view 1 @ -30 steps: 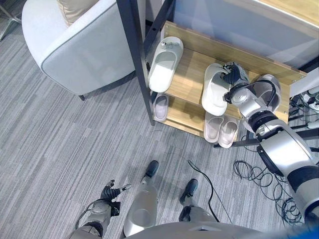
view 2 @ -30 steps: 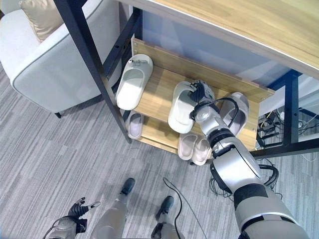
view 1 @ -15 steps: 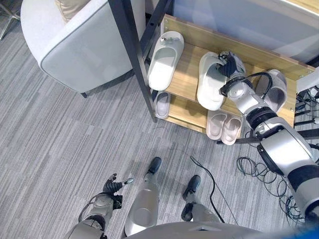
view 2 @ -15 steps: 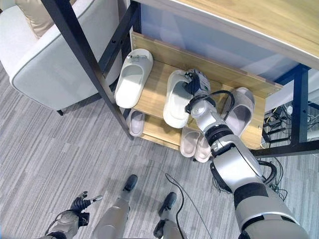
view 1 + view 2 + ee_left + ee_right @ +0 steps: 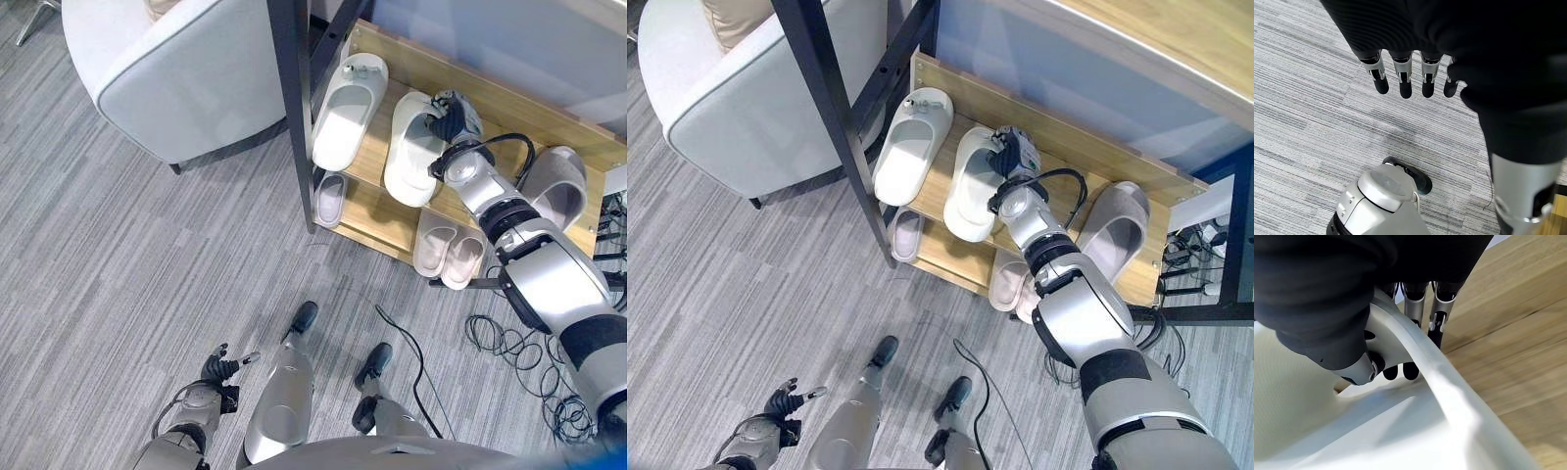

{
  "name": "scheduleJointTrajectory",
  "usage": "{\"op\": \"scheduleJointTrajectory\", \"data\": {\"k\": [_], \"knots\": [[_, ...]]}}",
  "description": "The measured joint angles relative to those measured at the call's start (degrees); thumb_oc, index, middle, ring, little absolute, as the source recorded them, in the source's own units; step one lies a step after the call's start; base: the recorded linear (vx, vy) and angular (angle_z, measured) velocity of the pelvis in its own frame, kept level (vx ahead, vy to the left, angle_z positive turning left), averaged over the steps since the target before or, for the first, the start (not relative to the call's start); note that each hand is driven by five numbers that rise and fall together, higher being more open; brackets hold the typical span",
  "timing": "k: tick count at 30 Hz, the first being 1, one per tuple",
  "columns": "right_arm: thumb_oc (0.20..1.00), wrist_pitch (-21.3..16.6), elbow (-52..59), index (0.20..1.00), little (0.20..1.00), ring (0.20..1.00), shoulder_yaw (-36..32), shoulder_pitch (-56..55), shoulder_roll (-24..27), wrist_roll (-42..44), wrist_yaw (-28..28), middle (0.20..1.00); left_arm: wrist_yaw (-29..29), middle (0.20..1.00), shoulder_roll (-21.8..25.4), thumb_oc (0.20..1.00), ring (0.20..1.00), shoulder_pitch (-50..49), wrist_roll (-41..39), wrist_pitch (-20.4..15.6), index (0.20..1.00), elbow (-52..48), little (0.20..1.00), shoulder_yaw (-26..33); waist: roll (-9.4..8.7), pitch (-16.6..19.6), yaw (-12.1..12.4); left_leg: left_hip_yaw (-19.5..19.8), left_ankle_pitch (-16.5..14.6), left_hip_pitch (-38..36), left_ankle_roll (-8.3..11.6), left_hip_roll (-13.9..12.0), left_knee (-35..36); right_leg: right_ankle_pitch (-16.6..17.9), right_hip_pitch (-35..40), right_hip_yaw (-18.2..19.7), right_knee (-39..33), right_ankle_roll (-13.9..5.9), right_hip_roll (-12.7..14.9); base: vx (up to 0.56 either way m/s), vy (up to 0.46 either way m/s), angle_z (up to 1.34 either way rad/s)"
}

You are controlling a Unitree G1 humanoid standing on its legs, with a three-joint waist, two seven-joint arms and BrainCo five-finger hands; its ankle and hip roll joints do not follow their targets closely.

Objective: Arrange the slippers neatly on the shoe rack.

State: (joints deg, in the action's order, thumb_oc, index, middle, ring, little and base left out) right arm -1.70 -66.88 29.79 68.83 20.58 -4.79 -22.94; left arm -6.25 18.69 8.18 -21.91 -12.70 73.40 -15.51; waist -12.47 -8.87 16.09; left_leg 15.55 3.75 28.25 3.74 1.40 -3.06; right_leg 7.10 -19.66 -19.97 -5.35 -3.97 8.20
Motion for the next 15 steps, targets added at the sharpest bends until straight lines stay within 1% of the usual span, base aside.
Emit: {"op": "scheduleJointTrajectory", "data": {"k": [3, 4, 5, 6, 15], "knots": [[0.2, 0.0, 0.0, 0.2, 0.2, 0.2, 0.01, 0.92, 0.09, 0.04, 0.13, 0.2, 0.14, 1.0, -0.02, 1.0, 1.0, 0.37, 0.0, 0.0, 1.0, -0.06, 1.0, -0.23, -0.42, -0.2, 0.08, 0.68, 0.24, 0.62, 0.14, 0.12, -0.01, -0.03, -0.25, -0.76, 0.0, 0.0, 0.03, 0.02, 0.021, 0.11], [0.2, -0.01, 0.01, 0.2, 0.2, 0.2, 0.01, 1.09, 0.08, 0.04, 0.17, 0.2, 0.15, 1.0, -0.03, 1.0, 1.0, 0.51, 0.0, -0.01, 1.0, -0.09, 1.0, -0.24, -0.43, -0.21, 0.55, 0.7, 0.29, 0.73, 0.1, 0.21, 0.0, -0.03, -0.36, -0.77, 0.0, 0.0, 0.13, 0.02, 0.024, 0.08], [0.57, -0.07, -0.4, 0.57, 0.57, 0.57, 0.01, 1.2, 0.09, 0.05, 0.15, 0.57, 0.15, 1.0, 0.04, 1.0, 1.0, 0.46, 0.01, -0.02, 1.0, -0.06, 1.0, -0.24, -0.44, -0.21, 0.83, 0.75, 0.4, 0.76, -0.05, 0.34, -0.01, -0.03, -0.35, -0.82, 0.0, 0.0, 0.23, 0.0, 0.0, 0.0], [1.0, -0.1, -0.43, 1.0, 1.0, 1.0, 0.01, 1.22, 0.11, 0.07, 0.14, 1.0, 0.15, 1.0, 0.04, 1.0, 1.0, 0.46, 0.01, -0.01, 1.0, -0.03, 1.0, -0.24, -0.44, -0.21, 0.81, 0.79, 0.41, 0.77, -0.05, 0.44, -0.01, -0.03, -0.34, -0.93, 0.0, 0.0, 0.3, 0.0, 0.0, 0.0], [1.0, -0.57, -2.22, 1.0, 1.0, 1.0, -0.43, 1.2, 0.08, 0.26, 0.15, 1.0, 1.15, 1.0, 0.05, 1.0, 1.0, 0.71, 0.0, 0.04, 1.0, -0.1, 1.0, -0.23, -0.16, -0.08, 0.81, 0.76, 0.74, 0.79, -0.23, 0.92, -0.01, 0.0, -0.24, -1.22, 0.0, -0.09, 0.83, 0.0, 0.007, 0.01]]}}
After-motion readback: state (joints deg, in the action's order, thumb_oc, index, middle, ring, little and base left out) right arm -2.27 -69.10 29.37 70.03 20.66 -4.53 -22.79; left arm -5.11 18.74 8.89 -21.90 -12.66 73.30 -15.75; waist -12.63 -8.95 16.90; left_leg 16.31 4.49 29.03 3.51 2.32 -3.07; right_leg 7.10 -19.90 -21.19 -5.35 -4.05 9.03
